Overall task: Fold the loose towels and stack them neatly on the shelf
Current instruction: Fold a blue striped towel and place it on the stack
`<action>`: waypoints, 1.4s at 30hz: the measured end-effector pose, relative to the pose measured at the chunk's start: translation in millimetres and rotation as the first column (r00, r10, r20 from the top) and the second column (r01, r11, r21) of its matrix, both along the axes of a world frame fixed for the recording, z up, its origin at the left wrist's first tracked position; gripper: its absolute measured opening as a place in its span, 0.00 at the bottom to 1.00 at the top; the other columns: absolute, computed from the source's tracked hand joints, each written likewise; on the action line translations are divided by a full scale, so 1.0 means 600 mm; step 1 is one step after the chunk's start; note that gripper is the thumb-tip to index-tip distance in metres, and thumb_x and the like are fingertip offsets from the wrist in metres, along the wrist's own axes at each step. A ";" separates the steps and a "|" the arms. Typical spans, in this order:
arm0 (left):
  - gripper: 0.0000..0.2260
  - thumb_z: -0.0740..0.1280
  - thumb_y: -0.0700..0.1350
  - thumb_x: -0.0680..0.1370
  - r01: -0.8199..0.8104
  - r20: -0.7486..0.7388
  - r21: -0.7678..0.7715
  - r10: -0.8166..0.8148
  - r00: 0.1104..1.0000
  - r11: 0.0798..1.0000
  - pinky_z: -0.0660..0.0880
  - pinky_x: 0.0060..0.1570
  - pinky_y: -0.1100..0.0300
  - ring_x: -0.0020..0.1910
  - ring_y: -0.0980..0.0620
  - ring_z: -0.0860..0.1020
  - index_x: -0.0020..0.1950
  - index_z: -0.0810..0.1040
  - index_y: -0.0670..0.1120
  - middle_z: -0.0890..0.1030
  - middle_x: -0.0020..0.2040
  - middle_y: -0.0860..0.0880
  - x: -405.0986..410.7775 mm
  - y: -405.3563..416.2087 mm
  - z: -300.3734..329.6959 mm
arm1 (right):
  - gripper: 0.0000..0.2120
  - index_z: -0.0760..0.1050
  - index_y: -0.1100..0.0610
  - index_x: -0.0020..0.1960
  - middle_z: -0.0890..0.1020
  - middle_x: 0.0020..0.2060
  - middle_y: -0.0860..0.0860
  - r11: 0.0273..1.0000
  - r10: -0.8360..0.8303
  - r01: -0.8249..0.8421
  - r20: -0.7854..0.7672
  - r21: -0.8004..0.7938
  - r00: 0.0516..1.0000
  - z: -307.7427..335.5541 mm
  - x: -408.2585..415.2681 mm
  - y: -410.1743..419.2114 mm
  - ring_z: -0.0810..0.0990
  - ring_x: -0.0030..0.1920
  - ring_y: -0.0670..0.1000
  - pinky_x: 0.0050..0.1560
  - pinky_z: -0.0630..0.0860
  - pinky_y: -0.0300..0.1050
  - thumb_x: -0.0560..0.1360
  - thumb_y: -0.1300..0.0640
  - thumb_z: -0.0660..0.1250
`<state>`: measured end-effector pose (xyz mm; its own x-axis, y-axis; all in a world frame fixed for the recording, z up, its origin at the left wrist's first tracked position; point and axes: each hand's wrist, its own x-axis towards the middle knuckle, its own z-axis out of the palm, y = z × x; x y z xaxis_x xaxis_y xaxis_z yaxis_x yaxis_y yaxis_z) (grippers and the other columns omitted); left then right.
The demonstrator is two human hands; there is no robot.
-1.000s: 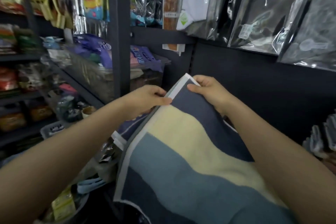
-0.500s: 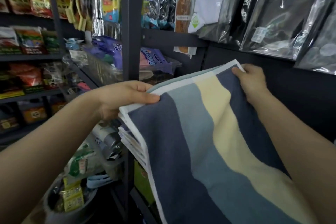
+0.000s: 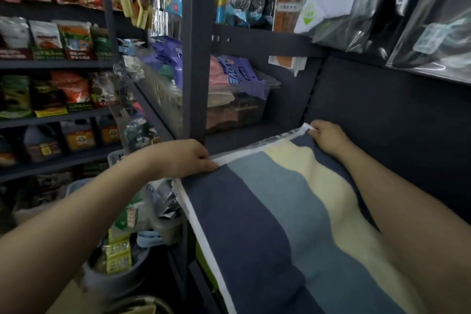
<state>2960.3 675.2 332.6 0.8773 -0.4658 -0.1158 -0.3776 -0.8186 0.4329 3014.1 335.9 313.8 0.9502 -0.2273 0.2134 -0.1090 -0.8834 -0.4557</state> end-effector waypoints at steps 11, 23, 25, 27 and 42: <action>0.16 0.60 0.55 0.78 -0.033 0.110 0.086 0.023 0.994 0.996 0.66 0.36 0.57 0.36 0.51 0.72 0.41 0.73 0.43 0.76 0.38 0.47 -0.006 -0.007 -0.013 | 0.11 0.72 0.60 0.50 0.78 0.50 0.63 0.986 -0.053 0.068 0.099 -0.150 0.994 -0.001 0.011 0.017 0.76 0.49 0.62 0.46 0.72 0.52 0.80 0.54 0.55; 0.11 0.60 0.46 0.78 0.777 0.688 0.047 -0.584 0.430 0.627 0.74 0.46 0.53 0.45 0.46 0.76 0.48 0.79 0.41 0.79 0.45 0.45 -0.166 -0.085 -0.011 | 0.09 0.75 0.59 0.51 0.79 0.51 0.58 0.919 -0.145 0.103 -0.083 -0.380 0.986 0.029 -0.243 -0.037 0.77 0.49 0.58 0.50 0.75 0.52 0.78 0.58 0.58; 0.14 0.60 0.51 0.78 0.859 0.673 0.173 -0.695 0.254 0.482 0.75 0.44 0.53 0.45 0.46 0.77 0.50 0.79 0.43 0.79 0.47 0.46 -0.206 -0.104 -0.026 | 0.09 0.74 0.59 0.52 0.79 0.53 0.59 0.896 -0.270 0.169 -0.201 -0.412 0.942 0.016 -0.298 -0.056 0.76 0.51 0.58 0.49 0.73 0.50 0.78 0.55 0.60; 0.18 0.59 0.56 0.77 0.901 0.634 0.249 -0.763 0.125 0.355 0.75 0.42 0.53 0.45 0.46 0.78 0.53 0.79 0.44 0.80 0.50 0.47 -0.245 -0.121 -0.045 | 0.11 0.73 0.61 0.52 0.78 0.54 0.61 0.869 -0.359 0.198 -0.303 -0.452 0.883 0.002 -0.348 -0.071 0.75 0.52 0.59 0.49 0.70 0.48 0.78 0.53 0.61; 0.22 0.71 0.59 0.67 0.833 0.726 0.381 -0.688 -0.001 0.402 0.74 0.26 0.59 0.38 0.49 0.78 0.53 0.77 0.46 0.80 0.46 0.48 -0.312 -0.162 -0.116 | 0.22 0.63 0.65 0.63 0.74 0.53 0.59 0.747 -0.658 0.659 -0.039 0.094 0.752 -0.045 -0.419 -0.068 0.74 0.55 0.58 0.46 0.68 0.43 0.73 0.61 0.66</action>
<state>2773.0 577.8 263.2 -0.3243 -0.8604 0.3931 -0.9211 0.1925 -0.3384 2763.0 295.3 286.9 0.5576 -0.8158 0.1537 -0.6489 -0.5438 -0.5322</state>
